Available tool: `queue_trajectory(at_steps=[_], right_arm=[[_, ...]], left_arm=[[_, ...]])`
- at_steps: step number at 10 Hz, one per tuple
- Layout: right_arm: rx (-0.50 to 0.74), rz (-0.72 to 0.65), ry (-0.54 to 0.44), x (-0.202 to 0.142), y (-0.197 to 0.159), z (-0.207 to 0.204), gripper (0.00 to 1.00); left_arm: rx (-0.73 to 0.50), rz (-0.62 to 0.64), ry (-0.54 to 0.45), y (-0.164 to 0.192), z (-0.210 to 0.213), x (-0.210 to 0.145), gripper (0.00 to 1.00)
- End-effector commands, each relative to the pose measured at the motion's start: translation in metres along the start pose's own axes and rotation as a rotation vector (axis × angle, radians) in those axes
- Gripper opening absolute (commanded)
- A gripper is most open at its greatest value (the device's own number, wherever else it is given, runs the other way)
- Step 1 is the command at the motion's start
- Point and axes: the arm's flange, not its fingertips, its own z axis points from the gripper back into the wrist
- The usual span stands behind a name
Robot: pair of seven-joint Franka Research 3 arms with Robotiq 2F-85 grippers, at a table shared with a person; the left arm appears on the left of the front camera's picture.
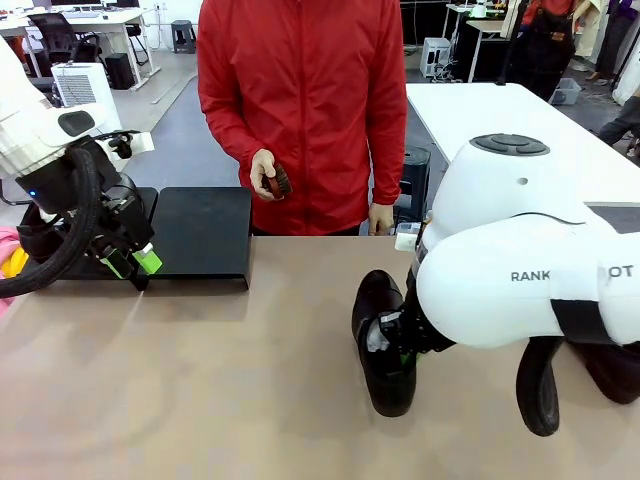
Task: Organize the shoes by placing them on the stand.
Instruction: Pick up one Shoe and place it in the middle of the table.
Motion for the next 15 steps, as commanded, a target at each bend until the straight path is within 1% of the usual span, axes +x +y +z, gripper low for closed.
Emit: queue_trajectory(at_steps=[1, 3, 5, 6, 7, 11, 12, 13, 14, 15], right_arm=[[0.037, -0.03, -0.034, 0.016, 0.025, -0.011, 0.0], [0.056, 0.004, 0.007, 0.026, 0.04, -0.034, 0.0], [0.095, 0.033, 0.043, 0.028, 0.046, -0.047, 0.0], [0.111, 0.038, 0.057, 0.029, 0.045, -0.052, 0.06], [0.121, 0.043, 0.07, 0.03, 0.043, -0.053, 0.2], [0.152, 0.01, 0.034, 0.014, 0.023, -0.032, 0.95], [0.19, 0.003, 0.002, 0.004, 0.015, -0.018, 1.0], [0.218, 0.016, -0.04, -0.009, 0.007, -0.001, 1.0], [0.253, 0.044, -0.06, -0.022, 0.001, 0.016, 1.0], [0.256, 0.071, -0.116, -0.039, -0.009, 0.036, 1.0]], left_arm=[[-0.016, -0.008, -0.008, 0.0, 0.0, -0.003, 0.62], [-0.016, -0.008, -0.008, 0.0, 0.0, -0.003, 0.62], [-0.016, -0.008, -0.008, 0.0, 0.0, -0.003, 0.62], [-0.016, -0.008, -0.008, 0.0, 0.0, -0.003, 0.62], [-0.016, -0.008, -0.008, 0.0, 0.0, -0.003, 0.62], [-0.016, -0.008, -0.008, 0.0, 0.0, -0.003, 0.62], [-0.016, -0.008, -0.008, 0.0, 0.0, -0.003, 0.62], [-0.016, -0.008, -0.008, 0.0, 0.0, -0.003, 0.62], [-0.016, -0.008, -0.008, 0.0, 0.0, -0.003, 0.62], [-0.016, -0.008, -0.008, 0.0, 0.0, -0.003, 0.62]])
